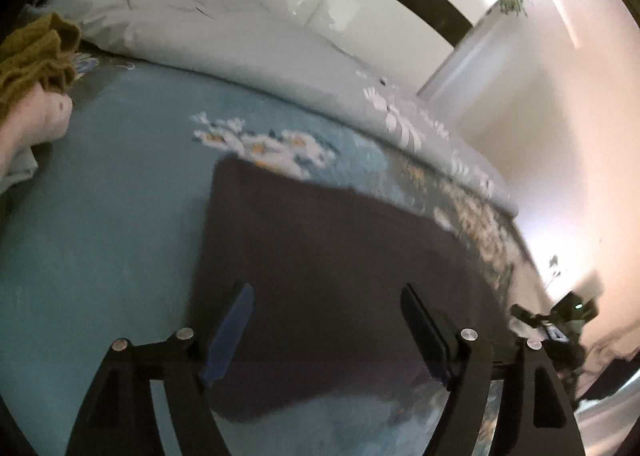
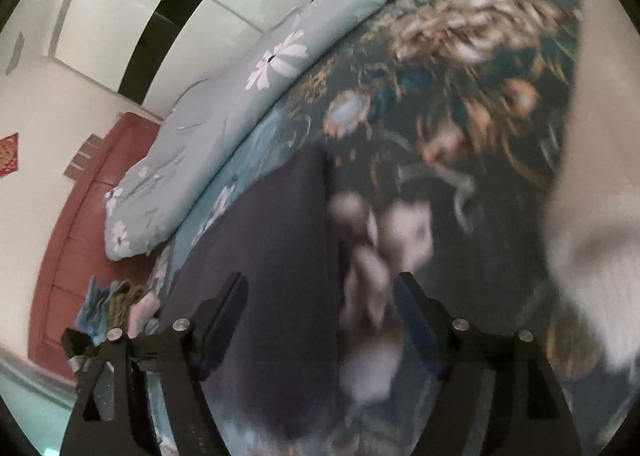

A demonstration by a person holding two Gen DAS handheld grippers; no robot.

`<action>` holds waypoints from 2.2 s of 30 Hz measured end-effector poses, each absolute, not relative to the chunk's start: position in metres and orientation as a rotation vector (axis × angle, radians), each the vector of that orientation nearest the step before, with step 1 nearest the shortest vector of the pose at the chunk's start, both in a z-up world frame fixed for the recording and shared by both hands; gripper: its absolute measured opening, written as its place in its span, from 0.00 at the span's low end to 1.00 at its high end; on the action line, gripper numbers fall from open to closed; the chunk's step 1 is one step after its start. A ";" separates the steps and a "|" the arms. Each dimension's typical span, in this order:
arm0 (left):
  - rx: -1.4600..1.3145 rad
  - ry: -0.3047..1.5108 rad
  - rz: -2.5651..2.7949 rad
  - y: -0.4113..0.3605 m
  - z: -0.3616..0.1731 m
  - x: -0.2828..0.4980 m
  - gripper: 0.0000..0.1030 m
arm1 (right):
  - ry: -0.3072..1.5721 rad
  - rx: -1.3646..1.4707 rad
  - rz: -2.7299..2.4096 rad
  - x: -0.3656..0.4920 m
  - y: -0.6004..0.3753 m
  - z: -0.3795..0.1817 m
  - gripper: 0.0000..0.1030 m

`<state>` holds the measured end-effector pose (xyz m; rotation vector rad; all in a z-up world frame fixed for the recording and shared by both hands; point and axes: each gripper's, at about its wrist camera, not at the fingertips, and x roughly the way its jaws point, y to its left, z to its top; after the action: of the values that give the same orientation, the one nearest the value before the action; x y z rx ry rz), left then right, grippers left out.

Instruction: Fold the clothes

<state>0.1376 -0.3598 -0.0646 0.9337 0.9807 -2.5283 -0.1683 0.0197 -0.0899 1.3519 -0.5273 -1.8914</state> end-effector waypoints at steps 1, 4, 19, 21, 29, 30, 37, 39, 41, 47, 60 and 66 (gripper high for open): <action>0.914 0.986 -2.503 -0.360 -0.067 0.145 0.77 | -0.536 1.356 -1.873 -0.164 0.021 -0.093 0.74; 0.844 1.025 -2.434 -0.363 -0.073 0.168 0.77 | -0.563 1.370 -1.819 -0.151 0.025 -0.101 0.74; 1.020 1.503 -2.342 -0.429 -0.131 0.164 0.82 | -0.569 1.398 -1.623 -0.162 -0.001 -0.120 0.86; 1.063 1.544 -2.362 -0.434 -0.135 0.150 0.82 | -0.548 1.406 -1.593 -0.169 -0.014 -0.121 0.86; 1.214 1.615 -2.435 -0.447 -0.140 0.104 0.82 | -0.356 1.411 -1.527 -0.182 -0.071 -0.120 0.88; 1.240 1.619 -2.453 -0.447 -0.140 0.096 0.82 | -0.339 1.409 -1.518 -0.183 -0.074 -0.120 0.88; 1.417 1.593 -2.469 -0.440 -0.138 0.063 0.81 | -0.340 1.427 -1.439 -0.200 -0.088 -0.128 0.88; 1.420 1.569 -2.449 -0.436 -0.134 0.059 0.81 | -0.314 1.429 -1.438 -0.203 -0.091 -0.128 0.87; 1.412 1.513 -2.445 -0.432 -0.129 0.067 0.80 | -0.295 1.432 -1.461 -0.203 -0.094 -0.127 0.81; 1.378 1.410 -2.430 -0.422 -0.117 0.082 0.68 | -0.273 1.445 -1.526 -0.198 -0.090 -0.124 0.59; 1.204 1.455 -2.514 -0.384 -0.085 0.132 0.52 | -0.216 1.360 -1.561 -0.161 -0.082 -0.076 0.41; 1.164 1.507 -2.534 -0.371 -0.076 0.172 0.51 | -0.162 1.310 -1.524 -0.122 -0.065 -0.053 0.40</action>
<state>0.1723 -0.3706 -0.0758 1.1641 1.5069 -2.5343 -0.1223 -0.0654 -0.0527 1.3105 -0.1624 -1.5243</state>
